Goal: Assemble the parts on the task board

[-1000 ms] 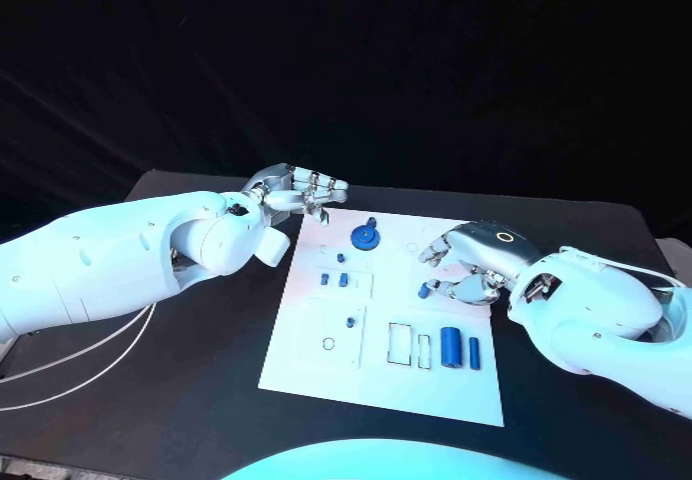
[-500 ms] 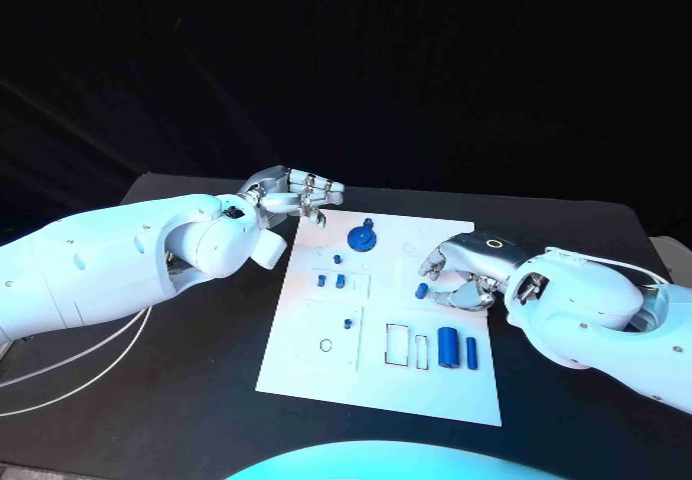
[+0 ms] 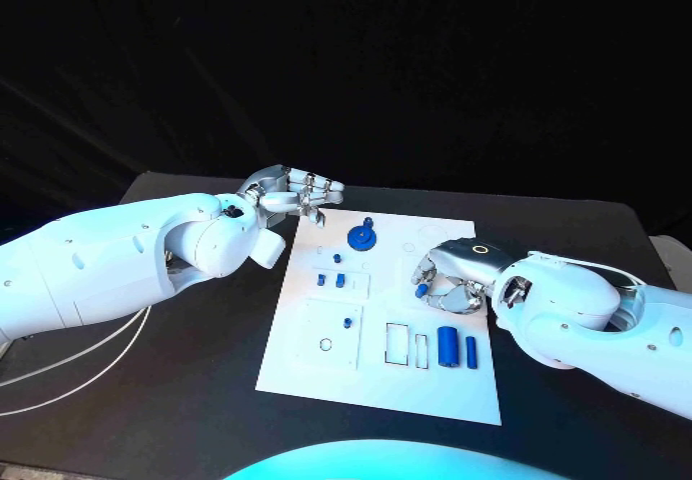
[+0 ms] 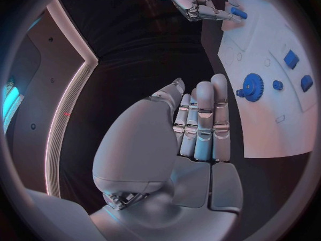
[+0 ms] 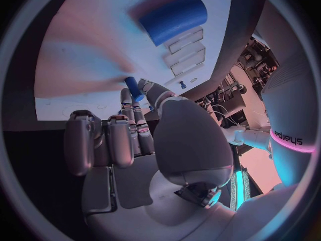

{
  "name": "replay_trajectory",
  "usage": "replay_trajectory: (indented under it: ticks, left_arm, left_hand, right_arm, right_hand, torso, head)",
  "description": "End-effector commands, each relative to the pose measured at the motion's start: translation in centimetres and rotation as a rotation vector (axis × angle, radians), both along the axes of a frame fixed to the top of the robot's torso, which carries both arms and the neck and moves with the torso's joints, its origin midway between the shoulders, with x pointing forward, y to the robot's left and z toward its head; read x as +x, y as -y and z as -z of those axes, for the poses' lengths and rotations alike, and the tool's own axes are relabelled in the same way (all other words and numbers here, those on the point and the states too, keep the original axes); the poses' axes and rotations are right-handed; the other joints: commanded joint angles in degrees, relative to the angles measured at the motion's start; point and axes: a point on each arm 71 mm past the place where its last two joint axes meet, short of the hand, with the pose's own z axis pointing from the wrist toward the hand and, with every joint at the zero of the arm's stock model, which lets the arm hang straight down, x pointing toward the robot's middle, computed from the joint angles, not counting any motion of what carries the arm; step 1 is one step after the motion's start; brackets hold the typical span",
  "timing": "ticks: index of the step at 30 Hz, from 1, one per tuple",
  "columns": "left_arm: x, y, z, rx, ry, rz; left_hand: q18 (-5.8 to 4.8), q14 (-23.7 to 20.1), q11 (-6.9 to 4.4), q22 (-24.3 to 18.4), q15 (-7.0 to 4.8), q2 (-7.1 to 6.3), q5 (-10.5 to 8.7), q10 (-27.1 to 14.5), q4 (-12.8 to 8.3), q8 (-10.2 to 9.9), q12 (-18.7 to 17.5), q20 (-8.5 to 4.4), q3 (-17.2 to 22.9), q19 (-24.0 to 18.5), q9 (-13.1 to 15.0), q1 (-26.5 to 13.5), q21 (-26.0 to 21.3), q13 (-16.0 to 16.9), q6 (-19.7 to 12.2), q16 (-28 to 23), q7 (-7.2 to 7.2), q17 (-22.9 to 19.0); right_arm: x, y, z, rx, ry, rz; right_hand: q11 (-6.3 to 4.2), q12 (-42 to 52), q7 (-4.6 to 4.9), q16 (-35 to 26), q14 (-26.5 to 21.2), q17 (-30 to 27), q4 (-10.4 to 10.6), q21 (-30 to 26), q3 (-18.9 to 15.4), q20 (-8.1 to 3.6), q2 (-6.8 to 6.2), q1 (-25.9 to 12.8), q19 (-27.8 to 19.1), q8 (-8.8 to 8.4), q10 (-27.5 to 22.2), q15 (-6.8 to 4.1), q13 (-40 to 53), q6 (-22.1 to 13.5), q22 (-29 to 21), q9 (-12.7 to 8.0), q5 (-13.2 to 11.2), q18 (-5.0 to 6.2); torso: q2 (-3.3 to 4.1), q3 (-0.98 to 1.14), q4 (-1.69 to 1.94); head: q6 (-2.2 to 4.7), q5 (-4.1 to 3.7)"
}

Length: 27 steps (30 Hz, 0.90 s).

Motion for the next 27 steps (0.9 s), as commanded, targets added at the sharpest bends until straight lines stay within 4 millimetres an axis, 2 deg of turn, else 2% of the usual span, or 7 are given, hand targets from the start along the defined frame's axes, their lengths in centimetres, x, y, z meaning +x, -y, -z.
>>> replay_trajectory:
  ticks: [1, 5, 12, 19, 27]
  left_arm:
    - [-0.07, 0.22, -0.07, -0.006, 0.001, 0.020]
    - [-0.06, 0.22, -0.05, -0.006, 0.000, 0.021]
    - [-0.06, 0.21, -0.04, -0.005, -0.002, 0.022]
    - [-0.08, 0.20, -0.02, -0.004, -0.005, 0.023]
    - [-0.08, 0.18, -0.01, -0.002, -0.006, 0.025]
  left_hand:
    - [0.38, -0.27, -0.03, -0.05, 0.06, 0.12, -0.11, -0.41, -0.24, 0.36, 0.26, 0.21, 0.02, 0.03, -0.01, 0.07, -0.23, 0.04, -0.31, -0.25, 0.21, -0.07]
    - [0.38, -0.27, -0.03, -0.05, 0.06, 0.12, -0.11, -0.41, -0.24, 0.36, 0.26, 0.21, 0.02, 0.03, -0.01, 0.07, -0.23, 0.04, -0.31, -0.25, 0.21, -0.07]
    - [0.38, -0.26, -0.02, -0.07, 0.06, 0.15, -0.11, -0.43, -0.26, 0.38, 0.32, 0.21, 0.01, 0.05, 0.00, 0.06, -0.25, 0.06, -0.31, -0.24, 0.22, -0.07]
    - [0.38, -0.26, -0.02, -0.07, 0.06, 0.15, -0.11, -0.43, -0.26, 0.38, 0.32, 0.21, 0.01, 0.05, 0.00, 0.06, -0.25, 0.06, -0.31, -0.24, 0.22, -0.07]
    - [0.38, -0.26, -0.02, -0.07, 0.06, 0.15, -0.11, -0.43, -0.26, 0.38, 0.32, 0.21, 0.01, 0.05, 0.00, 0.06, -0.25, 0.06, -0.31, -0.24, 0.22, -0.07]
  right_arm:
    - [-0.02, -0.17, 0.17, -0.011, 0.005, 0.000]
    - [0.04, -0.21, 0.21, -0.012, 0.010, 0.004]
    - [0.27, -0.17, 0.23, -0.020, 0.031, 0.018]
    - [0.29, -0.29, 0.27, -0.020, 0.049, 0.024]
    - [-0.05, -0.18, -0.26, 0.015, 0.093, 0.029]
  right_hand:
    - [0.00, 0.41, 0.05, 0.08, 3.04, 1.00, 0.09, 0.53, 0.62, -0.44, 0.55, 0.25, 2.11, 0.65, 0.89, -0.30, -0.10, 1.25, 10.03, 0.20, -0.34, -0.03]
    - [-0.20, 0.75, -0.02, 0.21, 3.11, 1.16, 0.14, 1.34, 1.36, -0.54, 1.10, 0.60, 2.41, 1.41, 1.89, -0.48, -0.14, 2.92, 10.40, 0.55, -0.83, -0.20]
    - [-0.79, 1.24, -0.56, 0.41, 3.20, 1.39, -0.11, 2.66, 2.81, -0.87, 2.15, 1.55, 2.85, 2.38, 3.48, -0.95, -0.08, 4.97, 11.02, 1.09, -3.17, -0.46]
    - [-1.19, 1.42, -1.03, 0.56, 3.25, 1.58, -0.09, 3.23, 3.20, -1.15, 2.44, 1.57, 3.03, 3.12, 4.38, -1.31, -0.03, 6.30, 11.30, 1.65, -3.53, -0.58]
    - [-1.37, 1.46, -1.13, 0.64, 3.27, 1.68, -0.25, 3.80, 3.48, -1.29, 2.66, 1.85, 3.21, 3.34, 4.74, -1.50, 0.00, 6.65, 11.56, 1.90, -3.46, -0.69]
  torso:
    - [0.02, 0.03, -0.05]
    - [0.01, 0.02, -0.03]
    - [0.01, 0.04, -0.04]
    - [0.00, 0.03, -0.04]
    - [-0.04, 0.03, -0.02]
  head:
    - [-0.05, 0.07]
    - [-0.13, 0.03]
    - [-0.24, 0.01]
    - [-0.33, -0.05]
    - [-0.34, -0.09]
